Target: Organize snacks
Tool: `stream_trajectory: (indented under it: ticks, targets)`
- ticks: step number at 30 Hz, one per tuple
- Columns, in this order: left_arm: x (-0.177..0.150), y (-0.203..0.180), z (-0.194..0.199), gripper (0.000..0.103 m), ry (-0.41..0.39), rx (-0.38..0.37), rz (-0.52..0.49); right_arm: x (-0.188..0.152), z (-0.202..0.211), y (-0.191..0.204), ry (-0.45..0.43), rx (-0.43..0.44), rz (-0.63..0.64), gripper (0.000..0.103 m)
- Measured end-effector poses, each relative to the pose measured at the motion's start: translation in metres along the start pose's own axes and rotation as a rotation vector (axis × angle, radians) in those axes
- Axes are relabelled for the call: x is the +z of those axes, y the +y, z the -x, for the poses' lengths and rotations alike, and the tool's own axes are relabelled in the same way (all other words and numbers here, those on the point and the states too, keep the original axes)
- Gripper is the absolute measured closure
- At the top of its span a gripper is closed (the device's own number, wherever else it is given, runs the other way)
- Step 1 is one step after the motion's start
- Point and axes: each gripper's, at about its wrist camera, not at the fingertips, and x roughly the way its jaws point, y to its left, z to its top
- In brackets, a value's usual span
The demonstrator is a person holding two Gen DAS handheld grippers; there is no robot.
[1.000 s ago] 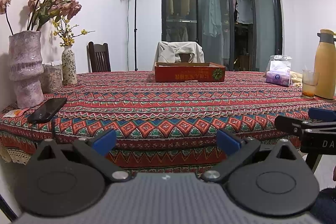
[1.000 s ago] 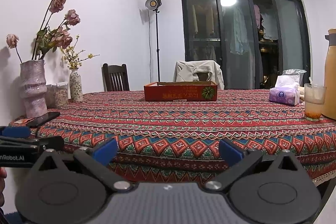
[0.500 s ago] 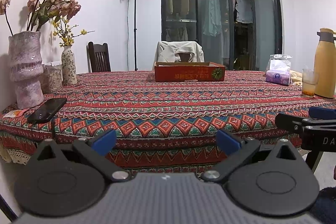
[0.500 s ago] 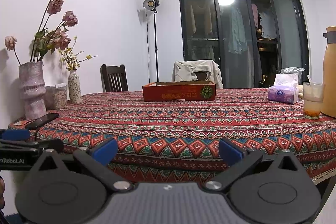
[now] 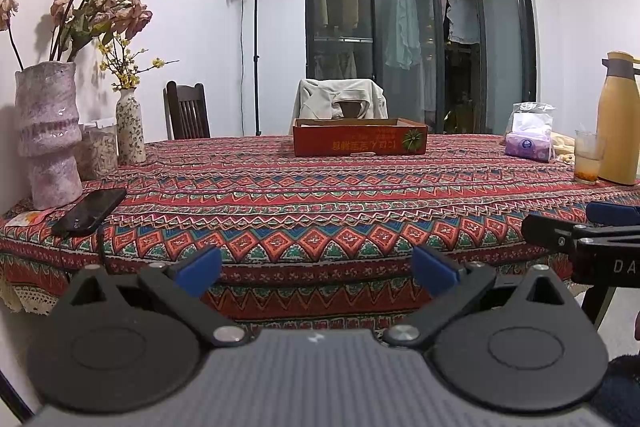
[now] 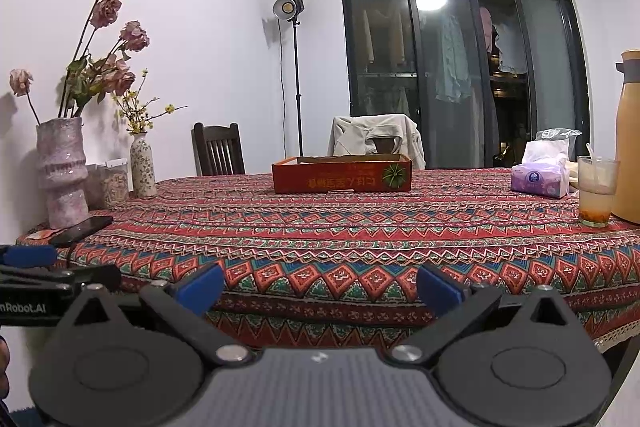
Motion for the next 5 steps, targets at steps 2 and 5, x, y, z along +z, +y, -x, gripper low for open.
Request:
stream_trajectory:
  ticks: [2, 5]
  targets:
    - [-0.0001, -0.0001, -0.0001, 0.000, 0.000, 0.002, 0.001, -0.0006, -0.0007, 0.0002, 0.002, 0.001, 0.000, 0.000]
    - [-0.0001, 0.0003, 0.0001, 0.000, 0.000, -0.002, 0.002, -0.0013, -0.0006, 0.0002, 0.002, 0.001, 0.000, 0.000]
